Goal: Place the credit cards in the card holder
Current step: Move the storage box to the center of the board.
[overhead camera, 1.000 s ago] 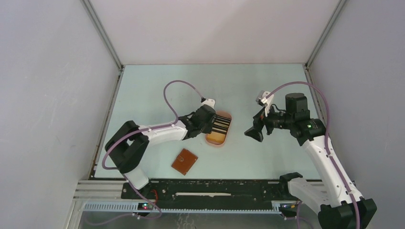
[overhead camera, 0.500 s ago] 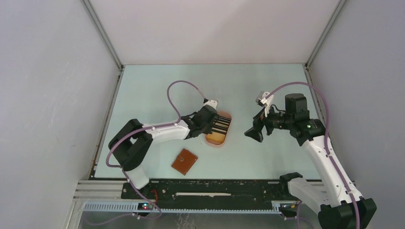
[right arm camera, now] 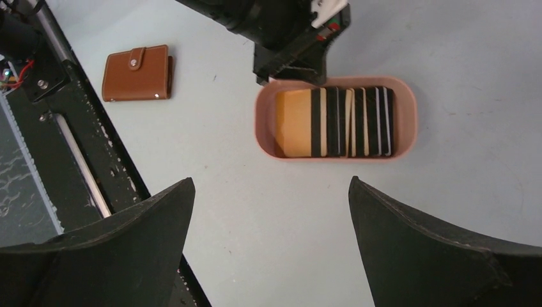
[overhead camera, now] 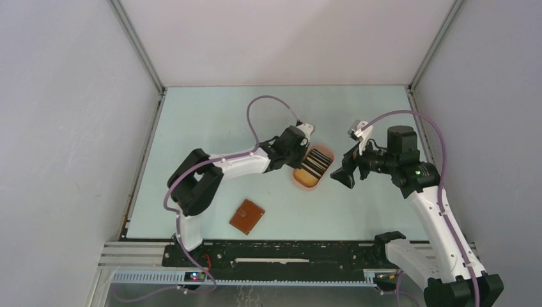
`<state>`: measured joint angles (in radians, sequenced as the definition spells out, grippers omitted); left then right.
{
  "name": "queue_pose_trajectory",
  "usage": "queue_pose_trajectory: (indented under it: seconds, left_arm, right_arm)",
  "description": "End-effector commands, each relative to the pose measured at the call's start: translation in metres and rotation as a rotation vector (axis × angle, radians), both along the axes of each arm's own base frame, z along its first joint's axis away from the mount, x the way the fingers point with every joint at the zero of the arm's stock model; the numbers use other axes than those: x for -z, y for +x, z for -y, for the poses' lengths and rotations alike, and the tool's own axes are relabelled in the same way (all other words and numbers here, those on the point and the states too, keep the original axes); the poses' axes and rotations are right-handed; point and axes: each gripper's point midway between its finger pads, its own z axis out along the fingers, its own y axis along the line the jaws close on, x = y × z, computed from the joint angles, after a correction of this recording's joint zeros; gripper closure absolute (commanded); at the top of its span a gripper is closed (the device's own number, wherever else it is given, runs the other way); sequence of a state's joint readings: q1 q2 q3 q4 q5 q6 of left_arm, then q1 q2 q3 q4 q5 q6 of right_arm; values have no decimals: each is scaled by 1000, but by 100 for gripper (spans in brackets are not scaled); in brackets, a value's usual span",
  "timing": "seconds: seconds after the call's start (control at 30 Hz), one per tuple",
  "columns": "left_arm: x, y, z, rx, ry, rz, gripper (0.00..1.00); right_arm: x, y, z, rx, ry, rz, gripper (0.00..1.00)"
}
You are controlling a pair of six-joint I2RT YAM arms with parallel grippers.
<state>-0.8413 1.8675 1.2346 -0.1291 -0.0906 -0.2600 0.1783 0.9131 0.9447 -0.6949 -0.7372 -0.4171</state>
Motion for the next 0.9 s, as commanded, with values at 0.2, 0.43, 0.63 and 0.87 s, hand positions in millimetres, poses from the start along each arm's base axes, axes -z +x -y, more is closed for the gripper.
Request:
queue_pose_trajectory:
  seconds: [0.2,0.43,0.63,0.87]
  left_arm:
    - [-70,32,135,220,-246,94,100]
    - [-65,44,165,241,-267,88,96]
    - [-71,44,161,239,-260,98,79]
    - [-110,37,117,175,-224,172,61]
  right_arm:
    - [-12,19,20,142,13,43,0]
    - [-11,24,28,177,17,30,0]
    - [-10,25,29,182,23,20,0]
    - [-13,20,29,156,48,17,0]
